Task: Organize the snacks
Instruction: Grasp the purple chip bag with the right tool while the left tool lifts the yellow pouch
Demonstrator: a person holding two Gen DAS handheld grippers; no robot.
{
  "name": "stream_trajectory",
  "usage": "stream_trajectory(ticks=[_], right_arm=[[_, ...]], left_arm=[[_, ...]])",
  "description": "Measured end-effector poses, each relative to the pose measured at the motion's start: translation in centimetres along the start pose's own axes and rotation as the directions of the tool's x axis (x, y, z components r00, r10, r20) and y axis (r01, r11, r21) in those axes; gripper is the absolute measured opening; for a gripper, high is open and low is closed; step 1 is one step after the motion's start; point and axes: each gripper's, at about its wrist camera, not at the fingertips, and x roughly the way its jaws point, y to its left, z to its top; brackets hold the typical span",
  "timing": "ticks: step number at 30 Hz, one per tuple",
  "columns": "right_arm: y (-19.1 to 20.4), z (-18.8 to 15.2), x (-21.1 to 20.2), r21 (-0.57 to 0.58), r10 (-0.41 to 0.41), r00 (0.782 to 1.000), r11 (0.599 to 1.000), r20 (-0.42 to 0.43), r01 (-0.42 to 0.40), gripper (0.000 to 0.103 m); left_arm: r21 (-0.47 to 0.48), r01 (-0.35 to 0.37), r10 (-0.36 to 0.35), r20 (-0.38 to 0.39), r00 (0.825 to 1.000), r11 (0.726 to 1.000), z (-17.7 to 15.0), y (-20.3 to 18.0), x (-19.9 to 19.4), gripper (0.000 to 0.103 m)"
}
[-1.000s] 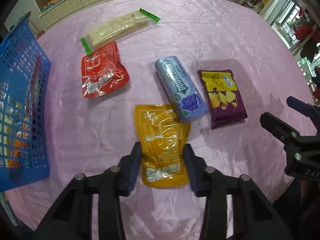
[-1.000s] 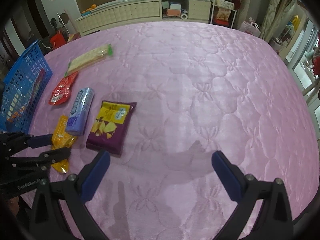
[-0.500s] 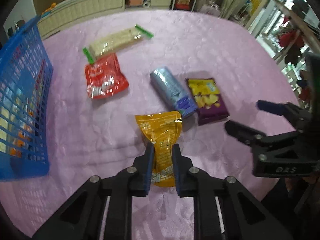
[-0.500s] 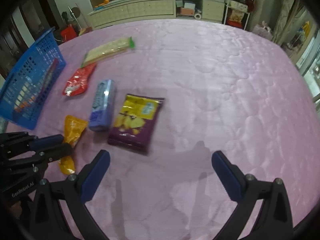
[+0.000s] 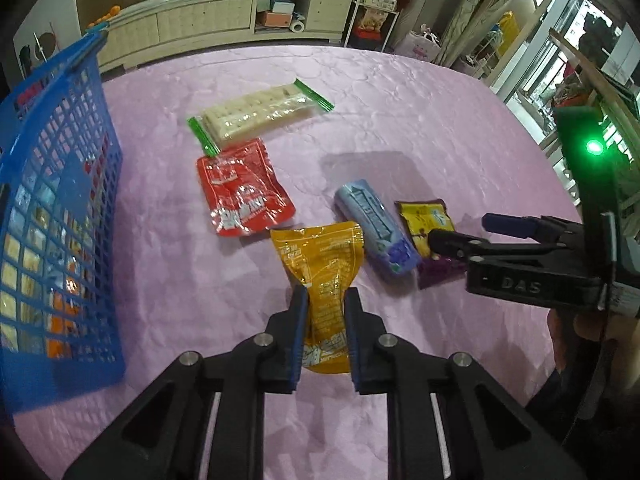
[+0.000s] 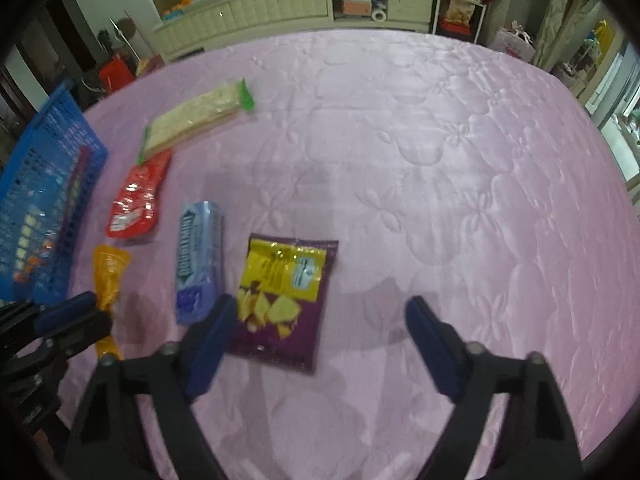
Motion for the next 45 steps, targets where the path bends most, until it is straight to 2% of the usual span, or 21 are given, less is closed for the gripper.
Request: stream_trajectory(ticks=[3,8,13,15,16,21,31,39,45], right_arm=[[0.9,0.4,0.9,-0.019,0.004,1.000,1.000,-0.012,-0.005,0.083],[2.2,0.7,1.6,-0.067,-0.048,0.999,0.997,-0.022,0.047,0.083],[2.6,0.7,1.5,-0.077,-0.059,0.998,0.995,-0.032,0.056,0.072],[3.2,0.6,1.4,-0.084,-0.066,0.997,0.994,-0.031,0.063,0.057],[3.4,0.4,1.2,-0.090,-0.067,0.997,0.994,-0.026,0.064,0.055],[2.8,-0.8,0.3,-0.069,-0.024,1.000,0.997,-0.007,0.023,0.053],[3.2,-1.0,-6.5,-0.083,0.023,0.994,0.996,0.104,-0.014,0.053],[6.1,-0.6,-12.8,-0.139,0.076,0.973,0.989,0.218,-0.046,0.053],[9.5,-0.5,-16.3,-0.196,0.134,0.947,0.978,0.292,-0.078,0.053]], left_arm=[[0.020,-0.009,0.009,0.008,1.000,1.000,0.2,-0.1,0.1,0.016],[0.043,-0.018,0.018,0.013,1.000,0.999,0.5,0.1,0.4,0.017],[0.031,-0.010,0.009,0.013,1.000,0.999,0.5,0.5,0.7,0.016],[0.032,-0.014,0.014,0.015,1.000,0.999,0.4,0.5,0.7,0.016],[0.033,-0.014,0.014,0.013,1.000,0.999,0.2,0.4,0.7,0.016],[0.035,-0.015,0.014,0.014,1.000,0.999,-0.6,0.1,0.0,0.016],[0.027,-0.019,0.016,0.104,0.994,0.999,-0.3,-0.2,-5.5,0.017],[0.035,-0.029,0.022,0.190,0.982,0.999,-0.6,0.1,-11.3,0.017],[0.046,-0.036,0.023,0.248,0.969,0.998,-0.9,1.1,-15.6,0.017]])
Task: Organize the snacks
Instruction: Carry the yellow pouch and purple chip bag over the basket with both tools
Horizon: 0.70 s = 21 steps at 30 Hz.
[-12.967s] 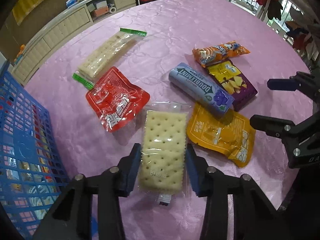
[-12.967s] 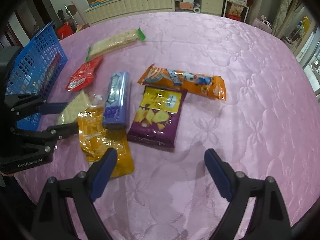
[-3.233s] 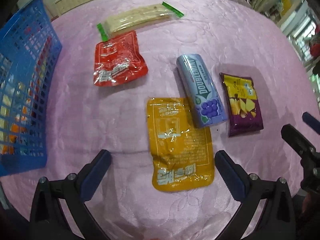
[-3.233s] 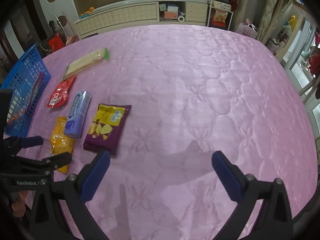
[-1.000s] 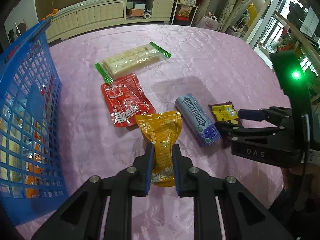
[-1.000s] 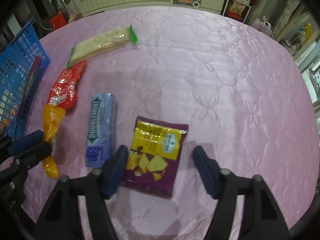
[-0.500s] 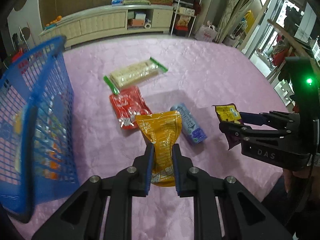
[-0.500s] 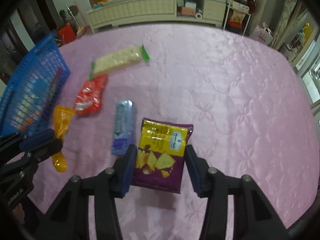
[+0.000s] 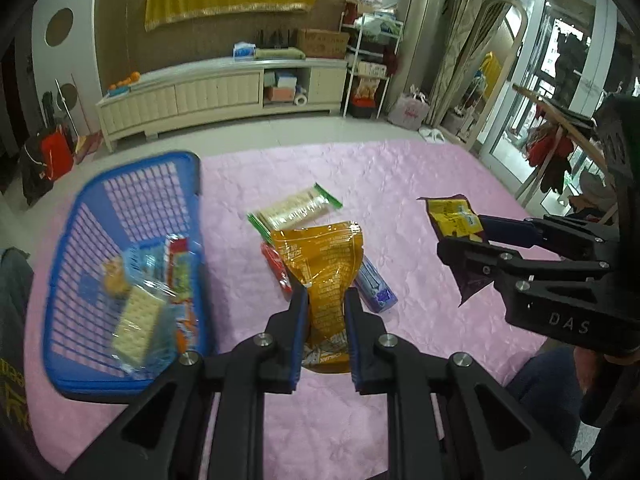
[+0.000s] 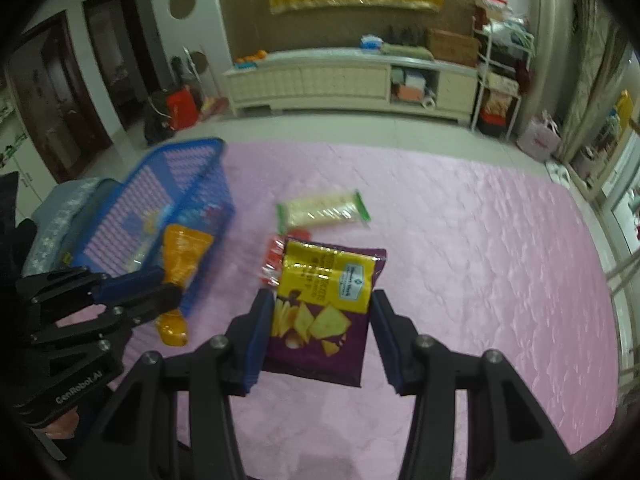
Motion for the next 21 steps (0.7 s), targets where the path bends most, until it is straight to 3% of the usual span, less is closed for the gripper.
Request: stream_trajectory(ticks=[9,21], right_arm=[[5.3,3.0,-1.1,-0.074,0.057,0.996,0.996,0.064,-0.052,0.053],[11.4,6.8,1.9,-0.147,0.140,0.989,0.981,0.056,-0.130,0.053]], left_arm=[[-0.011,-0.064,0.064,0.075,0.995,0.998,1.0,4.5,-5.4,0.017],[-0.069,-0.125,0.130,0.076,0.989,0.990,1.7,11.5,-7.2,0.017]])
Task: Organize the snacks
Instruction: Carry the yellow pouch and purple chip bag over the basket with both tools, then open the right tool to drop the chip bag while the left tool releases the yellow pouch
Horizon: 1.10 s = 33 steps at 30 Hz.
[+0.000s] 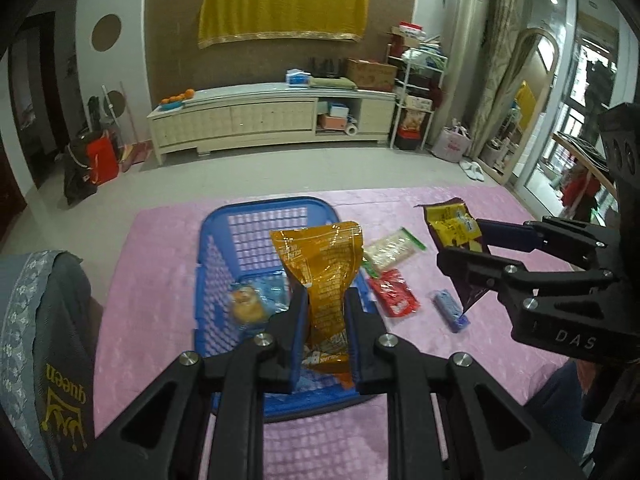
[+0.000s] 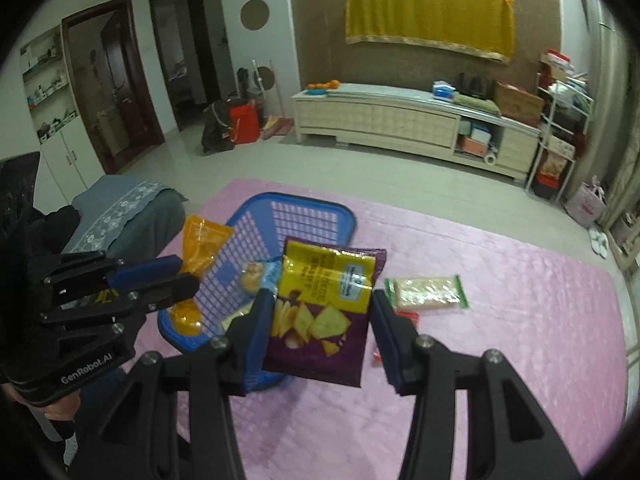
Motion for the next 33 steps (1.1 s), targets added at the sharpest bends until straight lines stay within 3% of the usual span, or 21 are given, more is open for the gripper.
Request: stream_trajectory(ticks=[15,28,33], right_arm=[[1.4,2.8,8.2,-0.042,0.050,0.995,0.998,-0.091,-0.054,0.053],[1.2,2.8,15.4,-0.054,0.033,0.977,0.998,-0.209,-0.045,0.053],[1.5,2.8,15.2,-0.084,-0.007,0.984,0.996,-0.179,-0.009,0.055]], left_arm=[[-0.078,-0.019,0.017,-0.036,0.999,0.997,1.3,5.8,4.2,0.017],[-0.089,-0.004,-0.004,-0.082,0.997,0.996,1.2,7.1,7.9,0.018],[-0.092,-0.009,0.001,-0.087,0.996,0.996,1.1,6.6,7.7,0.018]])
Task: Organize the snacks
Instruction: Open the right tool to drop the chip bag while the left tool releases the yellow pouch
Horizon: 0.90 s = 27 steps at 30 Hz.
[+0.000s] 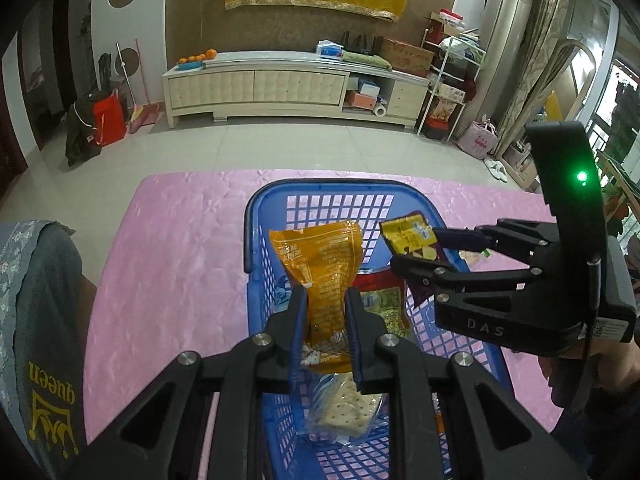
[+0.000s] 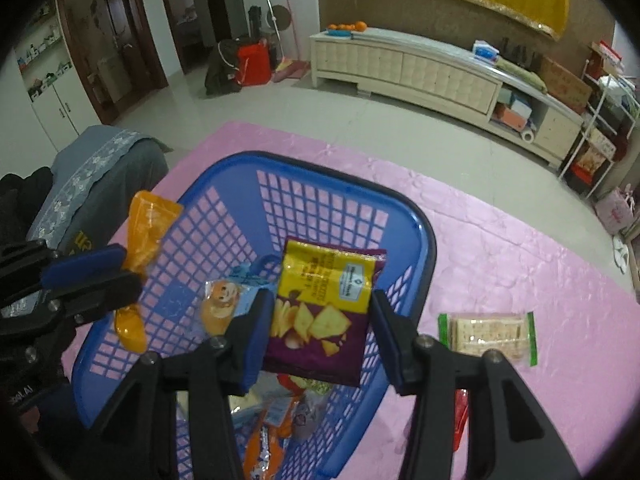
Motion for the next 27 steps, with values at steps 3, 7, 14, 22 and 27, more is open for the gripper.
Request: stream_trajectory(ticks=[3,7,14,22,27], right_arm=[[-0.1,0.1,-0.1,-0.002,0.010,1.000,1.000,-0.004,-0.010,0.068],[0.3,0.0,-1.1,-0.005,-0.022,1.000,1.000,0.016,0.022,0.084],[0.0,-1.2,-4.0,0.036,-0.063,0.996,0.997,0.063,0.061,0.103],[-0.7,-3.7,-5.7,0.099,-0.102,0.994,0.990,0.047,0.097,0.103],[-0.5,-5.0,-6.1,0.124,-0.115,0.993,0.986,0.031,0.111,0.103]], left_arm=[[-0.006,-0.005,0.005,0.000,1.000,1.000,0.2,-0.1,-0.1,0.018],[-0.012,0.002,-0.002,0.008,1.000,1.000,-0.1,-0.1,-0.8,0.018],[-0.001,0.013,-0.013,0.022,1.000,1.000,-0.8,-0.6,-2.2,0.019],[0.042,0.027,-0.028,0.014,1.000,0.999,-1.8,-1.9,-2.5,0.019],[0.042,0.031,-0.030,-0.013,0.999,0.999,-2.8,-1.8,-1.6,0.021]])
